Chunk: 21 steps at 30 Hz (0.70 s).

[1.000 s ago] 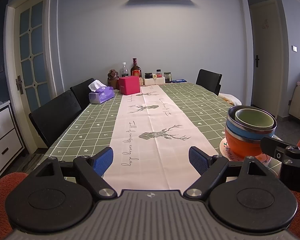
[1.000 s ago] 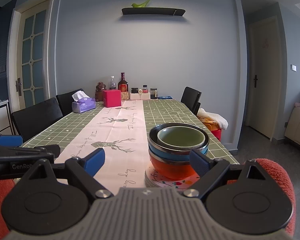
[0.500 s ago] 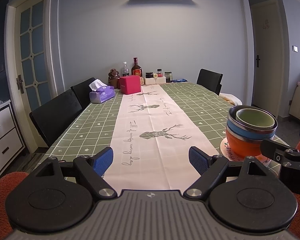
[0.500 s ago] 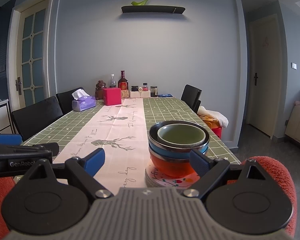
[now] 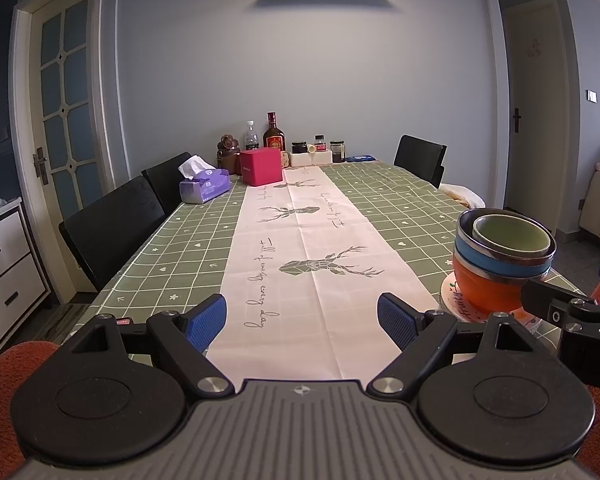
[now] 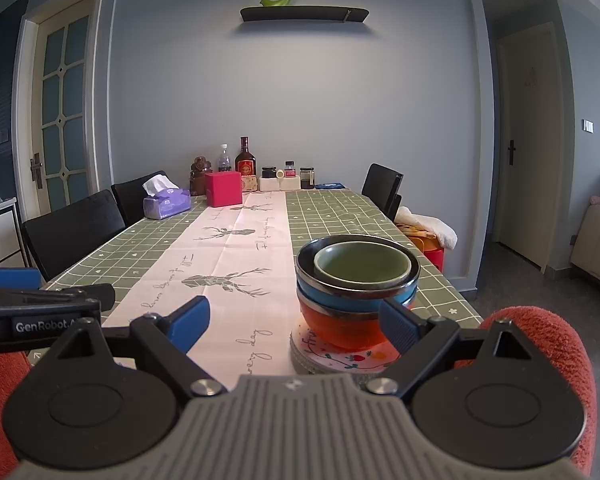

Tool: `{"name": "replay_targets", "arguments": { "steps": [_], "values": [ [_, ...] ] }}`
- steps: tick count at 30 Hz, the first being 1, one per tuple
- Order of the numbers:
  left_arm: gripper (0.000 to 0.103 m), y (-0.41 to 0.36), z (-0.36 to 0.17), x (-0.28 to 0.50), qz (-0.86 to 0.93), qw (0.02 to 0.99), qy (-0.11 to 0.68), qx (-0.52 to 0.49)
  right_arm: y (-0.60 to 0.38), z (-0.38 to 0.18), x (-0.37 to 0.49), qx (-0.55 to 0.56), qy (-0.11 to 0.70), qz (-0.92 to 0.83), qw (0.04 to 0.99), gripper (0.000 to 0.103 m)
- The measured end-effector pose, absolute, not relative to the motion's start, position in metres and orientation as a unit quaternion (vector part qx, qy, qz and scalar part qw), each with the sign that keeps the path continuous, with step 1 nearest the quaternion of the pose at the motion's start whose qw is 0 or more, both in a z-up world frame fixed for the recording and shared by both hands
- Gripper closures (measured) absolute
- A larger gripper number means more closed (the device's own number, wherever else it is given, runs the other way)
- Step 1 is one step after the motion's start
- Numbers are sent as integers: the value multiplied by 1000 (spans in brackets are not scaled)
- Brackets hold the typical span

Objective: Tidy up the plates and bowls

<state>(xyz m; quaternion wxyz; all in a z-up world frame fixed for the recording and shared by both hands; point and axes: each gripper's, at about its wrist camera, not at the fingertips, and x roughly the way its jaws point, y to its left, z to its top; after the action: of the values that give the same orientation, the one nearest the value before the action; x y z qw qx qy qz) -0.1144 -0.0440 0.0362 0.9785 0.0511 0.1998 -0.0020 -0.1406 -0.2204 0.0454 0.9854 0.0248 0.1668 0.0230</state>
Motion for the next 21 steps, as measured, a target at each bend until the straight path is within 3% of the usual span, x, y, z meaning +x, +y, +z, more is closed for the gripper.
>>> {"name": "replay_targets", "arguments": {
  "steps": [21],
  "values": [
    [3,-44,36,-114,2,978,203,52,-220,40,-136,26,176,25,984,13]
  ]
}}
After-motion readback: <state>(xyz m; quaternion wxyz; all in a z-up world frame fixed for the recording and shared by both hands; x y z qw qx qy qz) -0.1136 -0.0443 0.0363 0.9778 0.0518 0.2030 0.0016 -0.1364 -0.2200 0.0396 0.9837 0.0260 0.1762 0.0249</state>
